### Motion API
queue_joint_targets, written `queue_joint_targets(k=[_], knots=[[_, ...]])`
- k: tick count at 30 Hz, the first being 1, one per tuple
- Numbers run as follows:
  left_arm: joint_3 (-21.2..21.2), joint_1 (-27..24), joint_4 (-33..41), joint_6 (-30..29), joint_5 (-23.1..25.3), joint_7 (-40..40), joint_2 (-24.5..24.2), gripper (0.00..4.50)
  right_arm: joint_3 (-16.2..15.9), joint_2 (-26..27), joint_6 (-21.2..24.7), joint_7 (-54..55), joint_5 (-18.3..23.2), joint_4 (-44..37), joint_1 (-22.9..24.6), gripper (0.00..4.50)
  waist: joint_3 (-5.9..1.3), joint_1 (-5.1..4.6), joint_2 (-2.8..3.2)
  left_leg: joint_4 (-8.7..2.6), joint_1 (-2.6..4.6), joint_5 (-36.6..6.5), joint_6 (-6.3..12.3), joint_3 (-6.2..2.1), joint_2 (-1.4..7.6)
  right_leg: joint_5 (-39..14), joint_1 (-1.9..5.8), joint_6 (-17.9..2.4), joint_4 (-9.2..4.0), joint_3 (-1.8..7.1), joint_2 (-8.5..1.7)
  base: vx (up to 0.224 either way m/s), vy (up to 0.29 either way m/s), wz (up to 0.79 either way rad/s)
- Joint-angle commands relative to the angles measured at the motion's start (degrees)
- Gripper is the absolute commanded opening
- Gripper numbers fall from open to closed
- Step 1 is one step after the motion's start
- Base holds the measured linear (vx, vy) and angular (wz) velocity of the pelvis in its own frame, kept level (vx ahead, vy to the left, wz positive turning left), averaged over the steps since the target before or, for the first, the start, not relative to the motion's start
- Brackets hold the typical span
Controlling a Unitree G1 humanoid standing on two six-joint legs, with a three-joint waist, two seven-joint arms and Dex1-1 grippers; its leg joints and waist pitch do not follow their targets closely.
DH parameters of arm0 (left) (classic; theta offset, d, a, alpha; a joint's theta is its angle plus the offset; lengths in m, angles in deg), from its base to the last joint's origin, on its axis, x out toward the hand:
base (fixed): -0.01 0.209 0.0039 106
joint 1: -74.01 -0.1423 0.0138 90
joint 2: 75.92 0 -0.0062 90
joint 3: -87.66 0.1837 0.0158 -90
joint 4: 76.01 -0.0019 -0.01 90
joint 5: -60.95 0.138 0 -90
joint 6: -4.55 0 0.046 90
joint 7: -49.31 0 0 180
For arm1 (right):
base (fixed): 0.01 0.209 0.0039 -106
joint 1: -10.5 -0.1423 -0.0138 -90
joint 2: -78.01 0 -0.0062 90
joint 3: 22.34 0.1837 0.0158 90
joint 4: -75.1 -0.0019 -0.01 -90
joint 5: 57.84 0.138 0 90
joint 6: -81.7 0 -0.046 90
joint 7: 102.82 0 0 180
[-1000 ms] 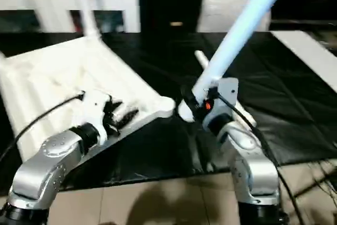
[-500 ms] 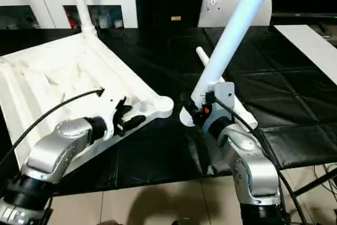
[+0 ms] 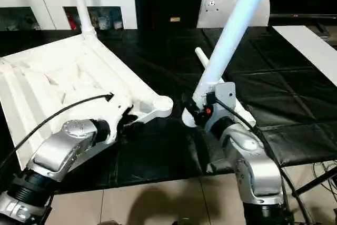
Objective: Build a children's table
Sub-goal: Pick table leg, then insert table leg to table base
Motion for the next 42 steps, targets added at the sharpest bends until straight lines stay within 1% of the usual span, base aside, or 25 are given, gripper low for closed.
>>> queue_joint_targets(k=[1,5,7,8,14,16,17,19,21,22,23,25,26,27,28,29,32,33,34,35,36,37,38,40,42], knots=[[0.25,1.25,-1.48,-0.65,0.5,0.29,-0.37,0.93,-0.33,-0.3,-0.08,-0.53,-0.22,-0.37,-0.79,1.92,-3.3,0.23,0.17,-4.76,0.11,-6.57,2.43,-2.02,5.45,-14.95,3.0,-8.61,-4.7,4.44,-6.7,0.0,0.0,0.0],[-0.03,1.47,-1.36,-0.27,-0.33,1.64,0.13,0.72,-0.57,-0.57,0.03,-0.69,-0.09,-0.22,-0.94,1.92,-3.26,0.25,0.15,-4.79,0.12,-6.89,2.51,-2.01,5.46,-15.69,2.98,-8.65,-4.76,4.41,-6.73,0.0,0.0,0.0],[0.16,1.57,-1.41,0.03,-0.19,2.03,0.09,0.57,-0.8,-0.82,0.09,-0.94,-0.12,-0.1,-0.99,1.92,-3.33,0.29,0.21,-4.75,0.08,-6.29,2.59,-2.04,5.51,-14.57,3.02,-8.88,-4.66,4.42,-6.75,0.0,0.0,0.0],[0.79,1.95,-2.27,0.58,0.47,2.68,-0.02,0.43,-1.28,-1.16,-0.03,-1.44,-0.32,0.32,-1.19,1.92,-3.33,0.28,0.4,-4.76,0.08,-6.26,2.64,-2.05,5.5,-14.03,3.01,-9.08,-4.62,4.42,-6.72,0.0,0.0,0.0],[3.14,3.09,-5.33,1.66,3.13,3.73,-1.17,0.07,-1.57,-1.38,-0.57,-2.09,-0.64,1.22,-1.81,1.92,-3.19,0.29,0.38,-4.9,0.17,-8.45,2.23,-2.14,5.42,-17.24,2.98,-8.16,-5.09,4.41,-6.78,0.0,0.0,0.0],[4.01,3.56,-6.39,2.59,4.13,4.67,-1.93,0.03,-1.79,-1.61,-0.97,-2.48,-0.71,1.85,-2.23,1.92,-3.16,0.25,0.17,-4.97,0.2,-8.66,2.05,-2.16,5.55,-17.25,2.9,-8.25,-5.05,4.39,-6.79,0.0,0.0,0.0],[4.04,3.58,-6.42,2.66,4.19,4.71,-1.98,0.03,-1.8,-1.62,-0.98,-2.49,-0.72,1.89,-2.27,1.92,-3.21,0.27,0.3,-4.94,0.25,-8.65,1.91,-2.18,5.55,-17.33,2.89,-8.33,-4.95,4.4,-6.85,0.0,0.0,0.0],[4.3,3.66,-6.35,4.67,4.91,6.04,-3.25,0.01,-2.28,-1.86,-1.17,-3.04,-0.65,2.59,-3.02,1.92,-3.14,0.2,0.06,-4.98,0.23,-8.87,1.9,-2.11,5.55,-17.9,2.85,-8.31,-5.12,4.43,-6.88,0.0,0.0,0.0],[4.05,2.85,-4.77,7.34,4.92,7.81,-5.0,0.0,-3.36,-2.21,-1.52,-3.87,-1.05,3.16,-3.7,1.92,-3.22,0.27,0.3,-4.98,0.21,-8.66,1.85,-2.22,5.54,-17.57,2.9,-8.46,-4.9,4.4,-6.93,0.0,0.0,0.0],[3.73,2.6,-4.48,8.43,4.84,8.14,-5.42,0.0,-3.67,-2.27,-1.59,-4.11,-1.24,3.36,-3.92,1.92,-3.19,-0.05,0.2,-5.06,-0.17,-8.24,1.91,-2.23,5.55,-16.69,3.12,-8.4,-4.73,4.41,-6.86,0.0,0.0,0.0],[2.94,1.94,-3.74,10.08,3.59,10.02,-6.08,0.0,-4.2,-2.35,-1.89,-4.69,-1.46,3.77,-4.34,1.92,-3.24,0.03,0.31,-4.9,0.18,-8.27,1.97,-2.05,5.51,-16.43,2.85,-8.5,-4.82,4.48,-6.84,0.0,0.0,0.0],[1.69,0.74,-2.79,14.27,1.24,14.27,-7.35,0.0,-5.03,-2.46,-2.43,-5.8,-1.75,4.58,-5.14,1.92,-3.28,0.11,0.21,-4.84,-0.08,-7.85,2.31,-2.03,5.38,-16.52,3.0,-8.84,-4.91,4.44,-7.09,0.0,0.0,0.0],[1.57,0.12,-2.29,17.31,0.32,17.02,-8.22,0.0,-5.32,-2.49,-2.58,-6.32,-1.72,5.0,-5.55,1.92,-3.35,0.17,0.24,-4.88,0.14,-7.28,2.35,-2.0,5.49,-15.91,2.8,-9.05,-4.79,4.45,-6.94,0.0,0.0,0.0],[1.7,-1.28,-0.83,20.31,-1.63,22.81,-10.42,0.0,-5.72,-2.38,-3.16,-7.67,-1.25,6.19,-6.5,1.92,-3.35,0.21,0.35,-4.95,0.3,-6.77,2.36,-1.98,5.66,-14.46,2.68,-9.52,-4.45,4.49,-6.81,0.0,0.0,0.0],[1.7,-1.28,-0.83,20.31,-1.63,22.81,-10.42,0.0,-5.72,-2.38,-3.16,-7.67,-1.25,6.19,-6.5,1.92,-3.33,0.2,0.37,-5.03,0.26,-6.45,2.43,-1.93,5.69,-13.77,2.71,-9.64,-4.37,4.52,-6.78,0.0,0.0,0.0],[2.34,-2.29,0.4,20.32,-2.86,27.03,-12.59,0.0,-6.2,-2.52,-3.93,-9.41,-0.78,7.41,-7.38,1.92,-3.36,0.46,0.77,-5.03,0.52,-6.43,2.22,-1.91,5.82,-12.54,2.48,-10.32,-4.13,4.52,-6.86,0.0,0.0,0.0],[2.62,-2.64,0.45,20.25,-3.39,28.64,-13.64,0.0,-6.5,-2.87,-4.38,-11.88,0.14,8.52,-8.13,1.92,-3.43,1.31,0.86,-5.13,0.98,-5.37,1.85,-1.67,6.07,-8.35,2.41,-11.54,-3.45,4.56,-6.63,0.0,0.0,0.0],[2.64,-2.63,0.23,20.2,-3.51,28.94,-13.8,0.0,-6.49,-3.04,-4.17,-13.2,0.9,9.01,-8.47,1.92,-3.4,1.45,0.36,-5.18,1.01,-5.29,1.92,-1.53,6.13,-7.81,2.39,-11.69,-3.44,4.57,-6.66,0.0,0.0,0.0],[2.56,-2.6,-0.75,20.97,-3.15,29.34,-14.0,0.0,-6.39,-3.15,-3.23,-16.08,2.73,9.9,-9.05,1.92,-3.4,1.86,0.28,-5.24,0.88,-5.42,1.8,-1.45,6.12,-7.66,2.7,-12.05,-3.2,4.57,-6.93,0.0,0.0,0.0],[2.48,-2.63,-1.13,21.52,-2.96,29.64,-14.04,0.0,-6.38,-3.14,-3.09,-16.72,3.08,10.18,-9.19,1.92,-3.38,1.91,0.31,-5.27,0.78,-5.54,1.76,-1.46,6.13,-7.87,2.8,-12.02,-3.17,4.59,-7.01,0.0,0.0,0.0],[2.18,-2.47,-1.95,22.26,-2.59,29.54,-13.9,0.0,-6.92,-3.52,-2.89,-18.63,3.58,10.55,-9.38,1.92,-3.41,1.86,-0.2,-5.24,0.63,-5.65,2.02,-1.34,6.0,-8.47,2.9,-11.78,-3.3,4.57,-7.05,0.0,0.0,0.0],[1.99,-2.35,-2.4,22.62,-2.41,29.4,-13.77,0.0,-7.32,-3.81,-2.84,-19.75,3.76,10.72,-9.46,1.92,-3.35,2.02,0.03,-5.23,0.67,-5.75,2.03,-1.3,6.0,-9.52,2.88,-11.49,-3.35,4.62,-7.18,0.0,0.0,0.0],[1.87,-2.19,-2.86,23.21,-2.21,29.49,-13.68,0.0,-7.97,-4.15,-3.02,-20.91,3.63,10.96,-9.53,1.92,-3.29,1.95,-0.26,-5.24,0.6,-5.78,2.05,-1.24,5.99,-10.15,2.89,-11.28,-3.45,4.64,-7.17,0.0,0.0,0.0],[1.79,-1.92,-3.62,24.43,-1.17,28.41,-13.47,0.0,-9.04,-4.59,-3.2,-22.49,3.45,11.17,-9.59,1.92,-3.19,2.05,-0.13,-5.2,0.71,-6.46,1.83,-1.13,5.88,-12.75,2.74,-10.65,-3.76,4.71,-7.2,0.0,0.0,0.0],[1.11,-1.77,-4.34,25.62,0.11,26.41,-12.77,0.0,-9.79,-4.96,-3.56,-23.83,3.36,11.64,-9.85,1.92,-3.07,2.08,-0.44,-5.18,0.79,-7.56,1.55,-1.02,5.91,-16.07,2.59,-9.48,-4.12,4.77,-7.25,0.0,0.0,0.0]])
